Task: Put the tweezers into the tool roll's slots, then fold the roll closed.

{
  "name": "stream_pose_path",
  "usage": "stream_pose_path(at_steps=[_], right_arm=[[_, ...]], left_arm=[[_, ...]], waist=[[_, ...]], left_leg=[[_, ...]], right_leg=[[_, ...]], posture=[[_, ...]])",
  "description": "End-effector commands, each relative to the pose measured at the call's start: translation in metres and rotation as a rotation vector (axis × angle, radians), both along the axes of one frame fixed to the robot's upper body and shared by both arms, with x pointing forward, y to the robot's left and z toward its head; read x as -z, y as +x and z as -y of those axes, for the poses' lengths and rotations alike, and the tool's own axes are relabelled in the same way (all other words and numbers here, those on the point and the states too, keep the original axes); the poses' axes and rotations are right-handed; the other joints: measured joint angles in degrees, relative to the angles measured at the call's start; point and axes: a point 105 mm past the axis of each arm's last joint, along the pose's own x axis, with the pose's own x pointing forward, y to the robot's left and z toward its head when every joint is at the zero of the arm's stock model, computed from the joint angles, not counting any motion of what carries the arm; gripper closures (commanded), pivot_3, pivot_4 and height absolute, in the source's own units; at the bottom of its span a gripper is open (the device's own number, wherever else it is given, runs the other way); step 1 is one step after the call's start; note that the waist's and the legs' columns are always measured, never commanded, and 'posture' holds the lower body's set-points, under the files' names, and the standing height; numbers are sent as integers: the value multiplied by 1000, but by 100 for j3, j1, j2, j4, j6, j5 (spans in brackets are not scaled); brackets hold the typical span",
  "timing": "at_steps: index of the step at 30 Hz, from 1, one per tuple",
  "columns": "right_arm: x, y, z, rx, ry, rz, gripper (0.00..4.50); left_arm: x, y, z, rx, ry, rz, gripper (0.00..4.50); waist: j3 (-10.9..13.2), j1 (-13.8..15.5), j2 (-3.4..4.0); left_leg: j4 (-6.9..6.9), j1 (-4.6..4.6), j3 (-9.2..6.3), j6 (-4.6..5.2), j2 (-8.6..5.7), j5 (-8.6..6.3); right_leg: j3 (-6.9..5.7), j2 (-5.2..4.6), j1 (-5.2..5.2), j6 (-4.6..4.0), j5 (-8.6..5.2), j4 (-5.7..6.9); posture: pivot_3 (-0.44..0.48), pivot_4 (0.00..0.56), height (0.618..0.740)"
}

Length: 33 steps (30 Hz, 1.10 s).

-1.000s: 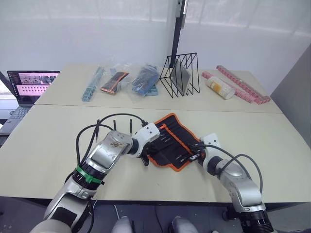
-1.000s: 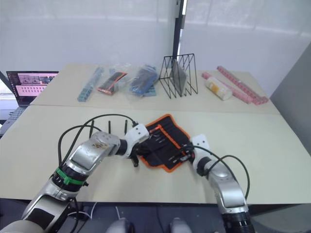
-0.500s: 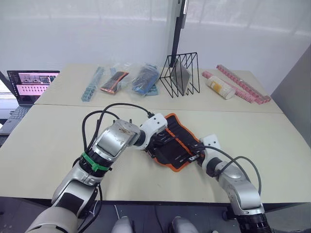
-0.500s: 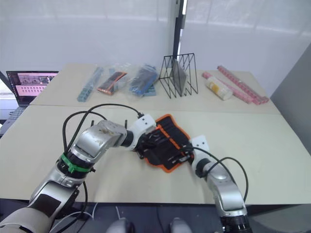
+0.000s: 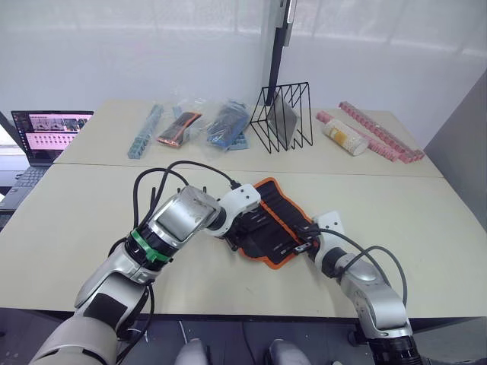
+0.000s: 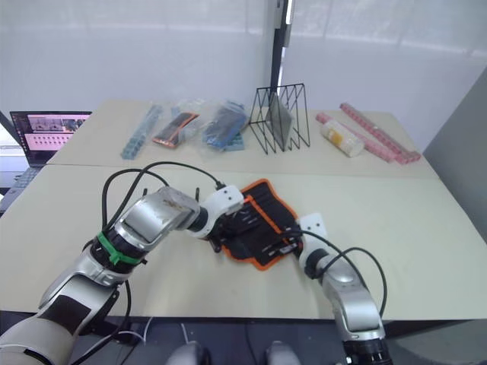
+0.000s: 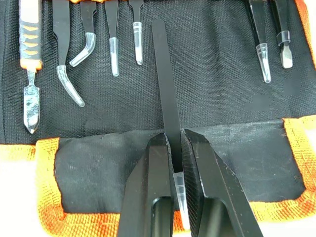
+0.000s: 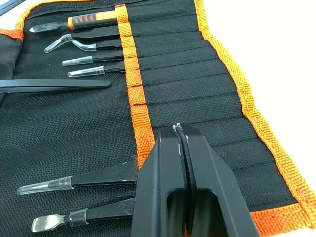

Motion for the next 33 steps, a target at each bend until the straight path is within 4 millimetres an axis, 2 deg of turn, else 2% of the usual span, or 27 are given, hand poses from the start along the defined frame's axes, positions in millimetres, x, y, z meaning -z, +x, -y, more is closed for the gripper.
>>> stream_pose_path(at_steps=[1, 20, 29, 31, 33], right_arm=[[31, -13, -13, -45, 3, -133, 4500], [36, -18, -13, -35, -10, -152, 4500], [36, -20, -11, -28, -12, -155, 4500], [36, -20, -11, -25, -12, -155, 4500], [36, -20, -11, -23, -12, -156, 4500]], left_arm=[[-12, 9, 11, 29, 3, 70, 4481], [6, 45, 56, 87, -21, 190, 4481], [12, 52, 58, 90, -26, 210, 4481], [11, 54, 55, 81, -32, 220, 3592], [9, 56, 51, 85, -29, 233, 2971]], waist=[[0, 3, 0], [-1, 23, 0], [-3, 37, 1], [-3, 36, 1], [-3, 31, 2]], left_leg=[[1, -1, 0, 0, 0, 0], [3, 0, 0, 0, -2, 0], [14, 0, -3, 1, -4, 0], [16, 1, -4, 1, -4, 1], [16, -1, -4, 1, -4, 1]], right_leg=[[0, 0, 0, 0, 0, 0], [0, 1, 3, 0, 0, 0], [1, 0, 14, 1, -1, 0], [1, 0, 16, 1, -1, 1], [0, 0, 13, 1, -1, 2]], posture=[[0, 150, 687], [0, 150, 687], [0, 150, 687], [0, 150, 687], [0, 150, 687]])
